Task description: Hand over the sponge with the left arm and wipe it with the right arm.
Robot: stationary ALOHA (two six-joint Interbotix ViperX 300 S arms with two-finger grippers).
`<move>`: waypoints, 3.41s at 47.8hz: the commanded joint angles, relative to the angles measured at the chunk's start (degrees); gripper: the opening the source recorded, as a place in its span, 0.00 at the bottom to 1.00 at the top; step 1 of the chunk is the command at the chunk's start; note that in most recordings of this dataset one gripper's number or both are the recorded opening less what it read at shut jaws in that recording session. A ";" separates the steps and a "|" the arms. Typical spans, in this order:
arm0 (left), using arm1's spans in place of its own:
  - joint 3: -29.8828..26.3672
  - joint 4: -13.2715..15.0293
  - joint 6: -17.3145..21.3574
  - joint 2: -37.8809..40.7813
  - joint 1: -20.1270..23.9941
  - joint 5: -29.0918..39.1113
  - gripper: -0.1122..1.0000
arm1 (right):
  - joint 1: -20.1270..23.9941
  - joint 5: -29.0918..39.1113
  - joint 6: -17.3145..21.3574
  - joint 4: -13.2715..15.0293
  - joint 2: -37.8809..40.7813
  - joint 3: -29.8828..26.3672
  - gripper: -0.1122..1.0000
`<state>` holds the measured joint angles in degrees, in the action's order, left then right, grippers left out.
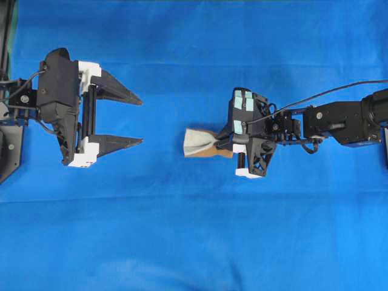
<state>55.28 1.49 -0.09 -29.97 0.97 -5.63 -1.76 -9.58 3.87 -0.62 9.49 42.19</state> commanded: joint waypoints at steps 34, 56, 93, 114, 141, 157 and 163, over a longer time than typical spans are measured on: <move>-0.53 -0.09 0.09 0.00 -0.18 -0.62 0.90 | -20.30 -0.53 -5.01 7.73 -1.32 -1.67 0.20; -0.62 -0.09 0.09 0.09 -0.18 -0.62 0.90 | -9.84 0.09 -1.93 6.24 -1.32 0.00 0.20; -0.62 -0.09 0.00 0.09 -0.18 -0.62 0.90 | 7.38 3.08 5.63 5.54 -2.29 -0.26 0.20; -0.62 -0.09 0.09 0.09 -0.18 -0.62 0.90 | -12.48 4.66 0.88 13.10 -3.16 -0.44 0.20; -0.53 -0.09 0.00 0.09 -0.18 -0.62 0.90 | -19.95 4.66 -0.70 14.15 -3.16 -1.58 0.20; -0.53 -0.09 0.00 0.09 -0.18 -0.62 0.90 | -5.27 4.83 2.72 11.34 -3.16 -0.53 0.20; -0.62 -0.09 0.00 0.09 -0.18 -0.62 0.90 | 1.05 4.92 5.01 10.72 -3.16 -0.70 0.20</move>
<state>55.37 1.41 -0.18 -29.71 0.97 -5.71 -4.92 -4.48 7.82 10.55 7.65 42.01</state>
